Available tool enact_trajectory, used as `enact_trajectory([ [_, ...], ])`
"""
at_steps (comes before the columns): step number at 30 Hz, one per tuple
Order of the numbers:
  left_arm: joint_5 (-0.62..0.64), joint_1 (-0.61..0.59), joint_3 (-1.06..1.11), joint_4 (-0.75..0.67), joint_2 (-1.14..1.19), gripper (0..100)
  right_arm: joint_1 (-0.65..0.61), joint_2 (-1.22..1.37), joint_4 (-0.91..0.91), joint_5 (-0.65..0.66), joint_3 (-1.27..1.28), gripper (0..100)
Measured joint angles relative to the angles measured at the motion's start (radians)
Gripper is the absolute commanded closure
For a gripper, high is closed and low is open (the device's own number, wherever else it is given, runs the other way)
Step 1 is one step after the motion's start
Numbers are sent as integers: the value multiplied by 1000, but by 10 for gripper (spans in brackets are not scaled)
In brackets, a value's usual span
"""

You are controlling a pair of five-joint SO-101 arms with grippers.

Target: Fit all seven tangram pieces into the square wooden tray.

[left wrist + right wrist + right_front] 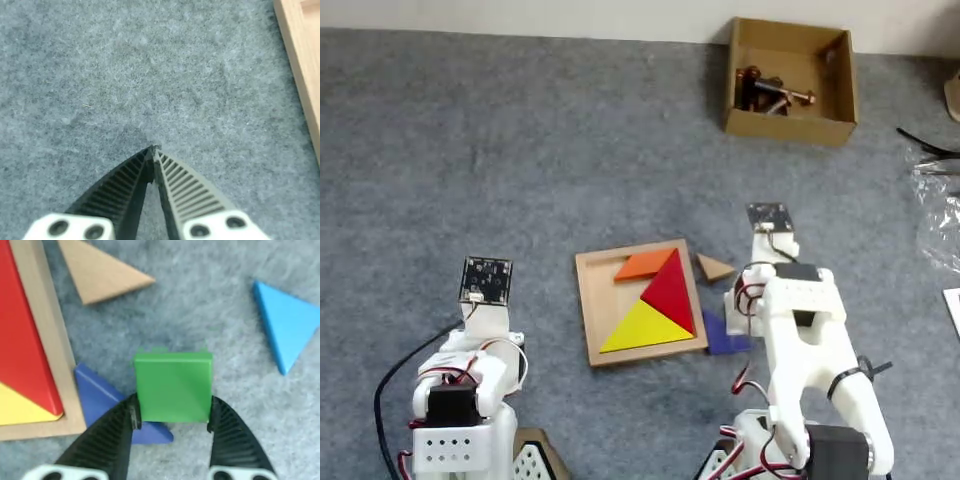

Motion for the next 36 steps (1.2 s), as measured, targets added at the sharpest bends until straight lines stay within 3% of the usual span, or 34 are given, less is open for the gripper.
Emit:
enact_trajectory([
  [36, 0, 0, 0, 0, 0, 994, -253, 0, 270, 0, -321, 853],
])
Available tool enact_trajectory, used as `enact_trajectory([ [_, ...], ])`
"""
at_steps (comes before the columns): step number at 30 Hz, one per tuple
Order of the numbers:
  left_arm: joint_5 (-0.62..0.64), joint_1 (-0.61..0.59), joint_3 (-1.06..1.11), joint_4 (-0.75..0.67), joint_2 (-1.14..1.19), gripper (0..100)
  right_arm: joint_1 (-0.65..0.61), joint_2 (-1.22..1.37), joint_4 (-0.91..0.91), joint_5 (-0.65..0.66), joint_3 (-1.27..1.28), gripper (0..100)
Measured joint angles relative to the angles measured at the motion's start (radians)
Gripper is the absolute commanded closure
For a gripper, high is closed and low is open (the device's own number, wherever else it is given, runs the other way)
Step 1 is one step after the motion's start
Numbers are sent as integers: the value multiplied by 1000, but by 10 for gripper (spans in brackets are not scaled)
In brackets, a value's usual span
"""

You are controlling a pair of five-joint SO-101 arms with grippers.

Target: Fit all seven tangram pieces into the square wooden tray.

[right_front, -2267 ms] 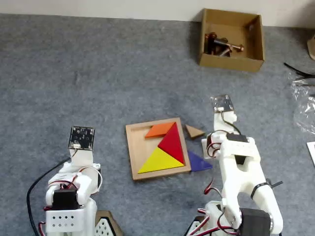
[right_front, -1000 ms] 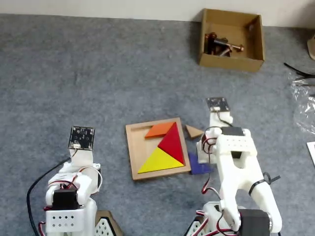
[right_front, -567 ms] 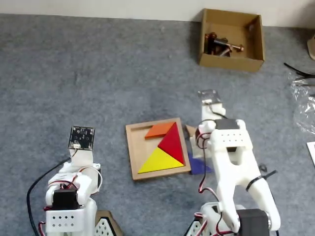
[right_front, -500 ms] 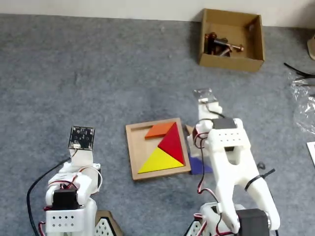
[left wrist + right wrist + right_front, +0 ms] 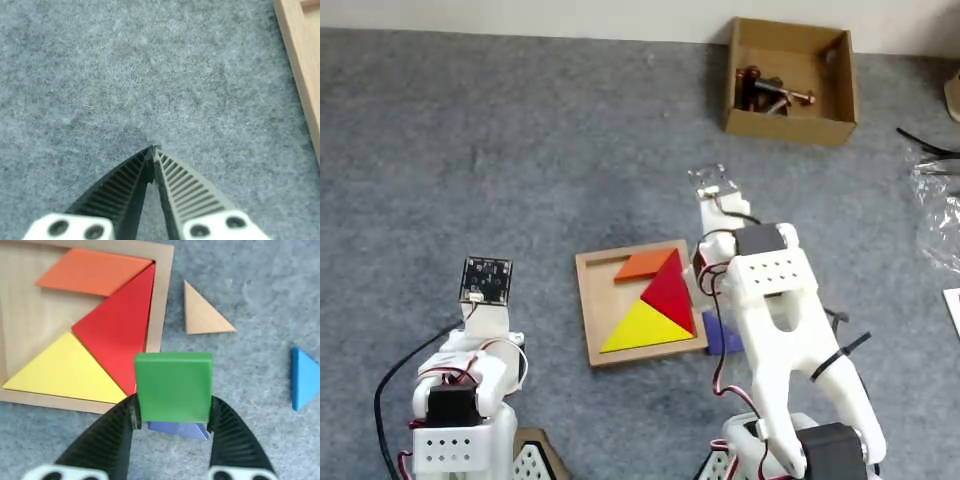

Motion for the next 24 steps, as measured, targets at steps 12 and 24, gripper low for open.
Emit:
enact_trajectory([
  [12, 0, 0, 0, 0, 0, 994, 104, 0, -224, 0, 94, 853],
  [24, 0, 0, 0, 0, 0, 994, 161, 0, -305, 0, 100, 853],
])
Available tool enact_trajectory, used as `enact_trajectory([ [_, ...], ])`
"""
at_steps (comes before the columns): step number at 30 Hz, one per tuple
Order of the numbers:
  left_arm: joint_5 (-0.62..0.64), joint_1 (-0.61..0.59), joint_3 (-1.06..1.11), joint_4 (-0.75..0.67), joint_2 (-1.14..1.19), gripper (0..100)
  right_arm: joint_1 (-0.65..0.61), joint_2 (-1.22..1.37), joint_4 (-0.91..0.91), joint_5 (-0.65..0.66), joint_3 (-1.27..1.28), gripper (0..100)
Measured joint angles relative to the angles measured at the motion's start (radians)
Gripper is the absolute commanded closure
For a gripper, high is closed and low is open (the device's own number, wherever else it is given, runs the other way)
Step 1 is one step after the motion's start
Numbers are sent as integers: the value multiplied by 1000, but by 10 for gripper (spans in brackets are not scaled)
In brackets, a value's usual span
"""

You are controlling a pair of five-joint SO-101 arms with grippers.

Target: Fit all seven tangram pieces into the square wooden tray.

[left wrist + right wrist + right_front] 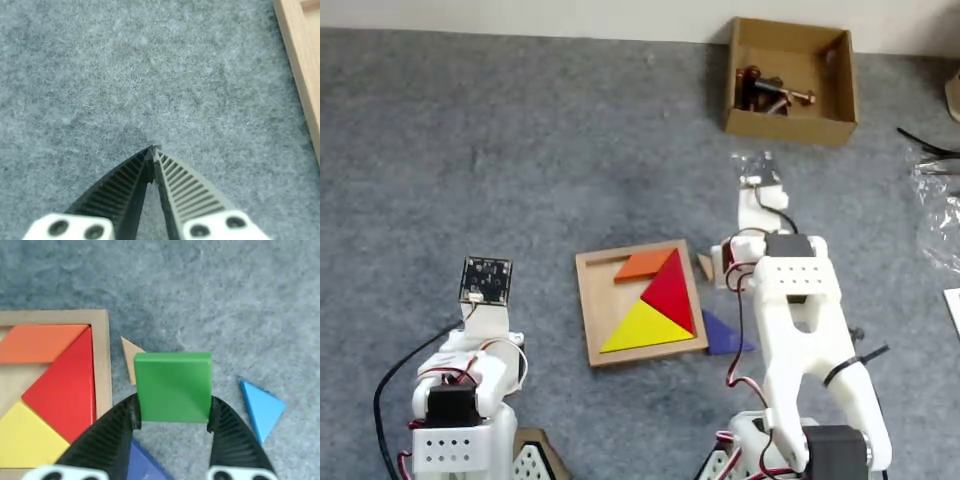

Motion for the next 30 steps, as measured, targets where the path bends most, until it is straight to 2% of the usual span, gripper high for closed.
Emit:
enact_trajectory([
  [7, 0, 0, 0, 0, 0, 994, 110, 0, 23, 0, 0, 853],
  [13, 0, 0, 0, 0, 0, 994, 129, 0, 196, 0, -12, 853],
  [17, 0, 0, 0, 0, 0, 994, 124, 0, 344, 0, -110, 853],
  [23, 0, 0, 0, 0, 0, 994, -12, 0, 473, 0, -261, 853],
  [30, 0, 0, 0, 0, 0, 994, -161, 0, 414, 0, -261, 853],
])
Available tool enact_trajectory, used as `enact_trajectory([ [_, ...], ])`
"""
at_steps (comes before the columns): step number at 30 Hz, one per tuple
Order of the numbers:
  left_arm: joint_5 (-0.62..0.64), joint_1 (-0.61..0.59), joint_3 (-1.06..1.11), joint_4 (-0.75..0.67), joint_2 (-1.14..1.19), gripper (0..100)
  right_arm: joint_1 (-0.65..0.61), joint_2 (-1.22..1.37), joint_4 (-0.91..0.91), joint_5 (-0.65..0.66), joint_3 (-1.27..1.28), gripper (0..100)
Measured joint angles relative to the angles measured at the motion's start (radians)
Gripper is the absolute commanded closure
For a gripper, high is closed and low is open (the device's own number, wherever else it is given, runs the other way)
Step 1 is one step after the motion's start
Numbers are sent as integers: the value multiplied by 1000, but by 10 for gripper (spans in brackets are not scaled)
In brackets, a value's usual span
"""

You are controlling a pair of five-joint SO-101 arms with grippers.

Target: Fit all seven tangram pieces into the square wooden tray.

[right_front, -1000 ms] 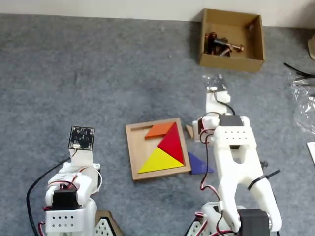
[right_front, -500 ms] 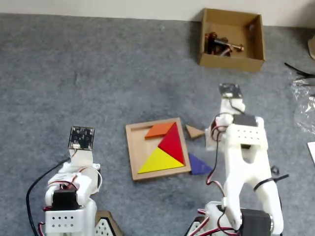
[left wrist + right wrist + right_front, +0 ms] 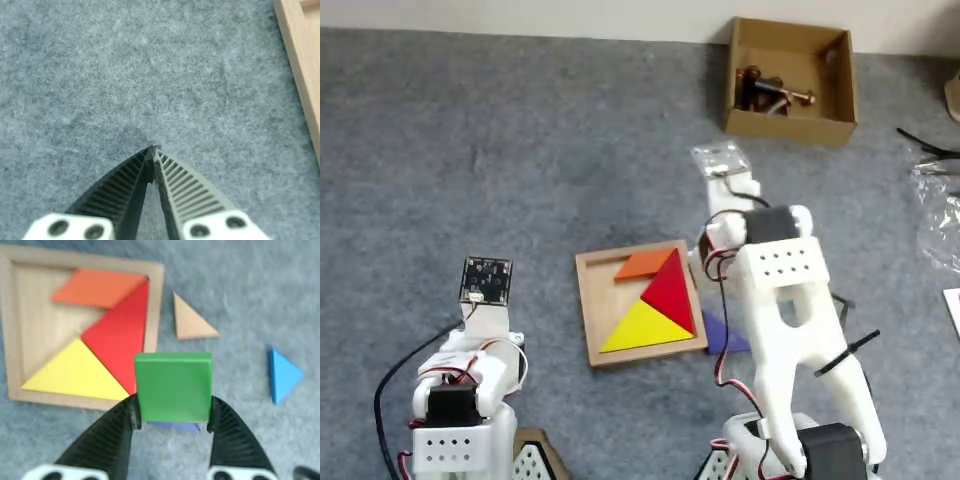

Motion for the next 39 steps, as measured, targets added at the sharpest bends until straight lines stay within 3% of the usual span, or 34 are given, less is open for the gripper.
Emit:
enact_trajectory([
  [10, 0, 0, 0, 0, 0, 994, -146, 0, -103, 14, 78, 853],
  [23, 0, 0, 0, 0, 0, 994, -439, -3, -103, 279, 117, 852],
  [30, 0, 0, 0, 0, 0, 994, -505, -5, -103, 466, 172, 852],
  [39, 0, 0, 0, 0, 0, 994, -505, -5, -153, 390, 172, 852],
])
